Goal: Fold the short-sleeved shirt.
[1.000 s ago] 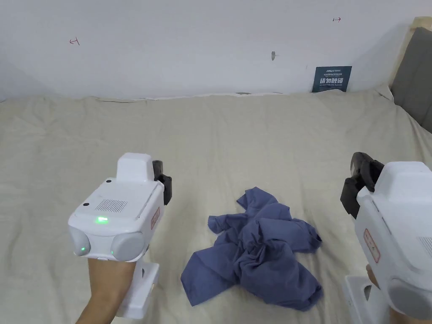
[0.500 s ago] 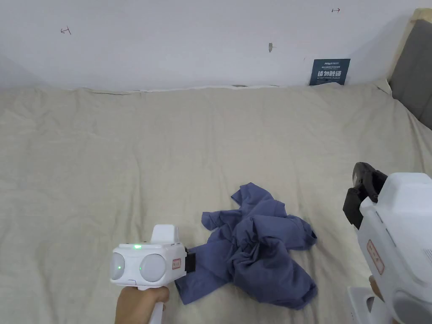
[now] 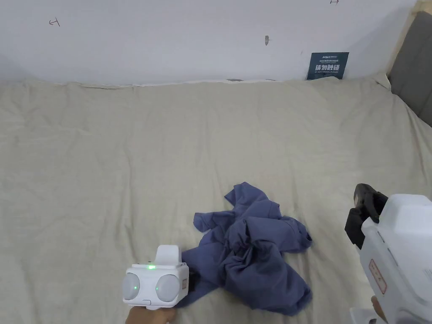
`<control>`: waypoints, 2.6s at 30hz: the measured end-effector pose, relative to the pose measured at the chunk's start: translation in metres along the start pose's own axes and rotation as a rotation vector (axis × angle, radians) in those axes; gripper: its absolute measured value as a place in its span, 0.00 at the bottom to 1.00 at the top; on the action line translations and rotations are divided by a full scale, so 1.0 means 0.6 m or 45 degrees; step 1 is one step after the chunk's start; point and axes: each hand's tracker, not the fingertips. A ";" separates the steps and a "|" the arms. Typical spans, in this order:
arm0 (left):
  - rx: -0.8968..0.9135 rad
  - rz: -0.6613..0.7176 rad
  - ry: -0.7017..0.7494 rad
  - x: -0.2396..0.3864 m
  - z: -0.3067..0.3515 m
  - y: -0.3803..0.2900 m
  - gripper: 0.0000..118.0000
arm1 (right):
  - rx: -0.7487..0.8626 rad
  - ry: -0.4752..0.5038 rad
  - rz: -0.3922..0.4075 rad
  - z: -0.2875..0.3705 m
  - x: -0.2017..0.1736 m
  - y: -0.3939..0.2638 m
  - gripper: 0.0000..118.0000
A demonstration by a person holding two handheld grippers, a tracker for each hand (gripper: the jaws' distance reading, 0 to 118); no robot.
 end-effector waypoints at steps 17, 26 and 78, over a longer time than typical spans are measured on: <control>0.258 0.128 -0.339 -0.065 0.077 0.048 0.02 | -0.865 0.137 0.012 -0.380 -0.016 -0.161 0.92; 0.210 0.157 -0.361 -0.093 0.056 0.043 0.02 | -0.955 0.175 0.086 -0.367 -0.063 -0.180 0.13; 0.627 0.259 0.345 -0.413 0.155 0.463 0.02 | -0.356 0.136 -0.060 -0.475 -0.073 0.165 0.12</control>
